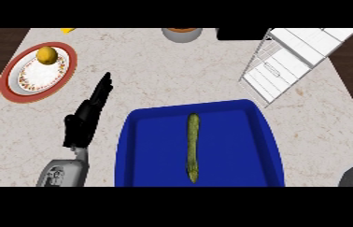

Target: Pick the bell pepper from the tray and place it in the tiered shelf

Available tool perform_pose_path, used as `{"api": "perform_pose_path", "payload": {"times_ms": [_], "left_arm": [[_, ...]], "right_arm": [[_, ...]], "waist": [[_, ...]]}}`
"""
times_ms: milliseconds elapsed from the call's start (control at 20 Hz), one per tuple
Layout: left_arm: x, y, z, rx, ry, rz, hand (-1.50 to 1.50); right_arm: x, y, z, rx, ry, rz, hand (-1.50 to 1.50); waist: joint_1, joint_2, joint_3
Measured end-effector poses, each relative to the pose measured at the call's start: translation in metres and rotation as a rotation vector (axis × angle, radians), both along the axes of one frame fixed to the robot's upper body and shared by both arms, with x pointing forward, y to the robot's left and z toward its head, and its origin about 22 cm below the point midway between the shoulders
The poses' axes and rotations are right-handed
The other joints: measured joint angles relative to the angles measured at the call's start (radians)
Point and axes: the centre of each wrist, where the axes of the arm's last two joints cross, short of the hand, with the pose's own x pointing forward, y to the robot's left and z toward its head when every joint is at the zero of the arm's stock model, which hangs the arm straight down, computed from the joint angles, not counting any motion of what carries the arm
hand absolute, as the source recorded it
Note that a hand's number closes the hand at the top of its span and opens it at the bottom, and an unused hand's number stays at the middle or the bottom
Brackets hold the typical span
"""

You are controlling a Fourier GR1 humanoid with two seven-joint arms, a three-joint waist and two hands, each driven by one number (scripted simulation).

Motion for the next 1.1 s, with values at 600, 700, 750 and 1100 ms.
{"api": "perform_pose_path", "payload": {"times_ms": [600, 700, 750, 1100], "left_arm": [[0.011, -0.004, 0.002, -0.003, -0.008, -0.02, 0.0], [0.012, -0.001, 0.001, -0.002, -0.009, -0.027, 0.0], [0.01, -0.003, 0.0, -0.002, -0.007, -0.028, 0.0], [0.005, -0.006, 0.0, -0.003, -0.007, -0.018, 0.0]], "right_arm": [[0.038, -0.023, 0.073, 0.041, -0.126, -0.177, 1.5], [0.047, -0.024, 0.082, 0.046, -0.14, -0.205, 1.5], [0.053, -0.027, 0.088, 0.047, -0.149, -0.216, 1.5], [0.086, -0.029, 0.098, 0.05, -0.204, -0.267, 1.5]], "waist": [[0.02, 0.004, 0.0], [0.022, 0.004, 0.0], [0.024, 0.004, 0.0], [0.026, 0.004, 0.0]]}}
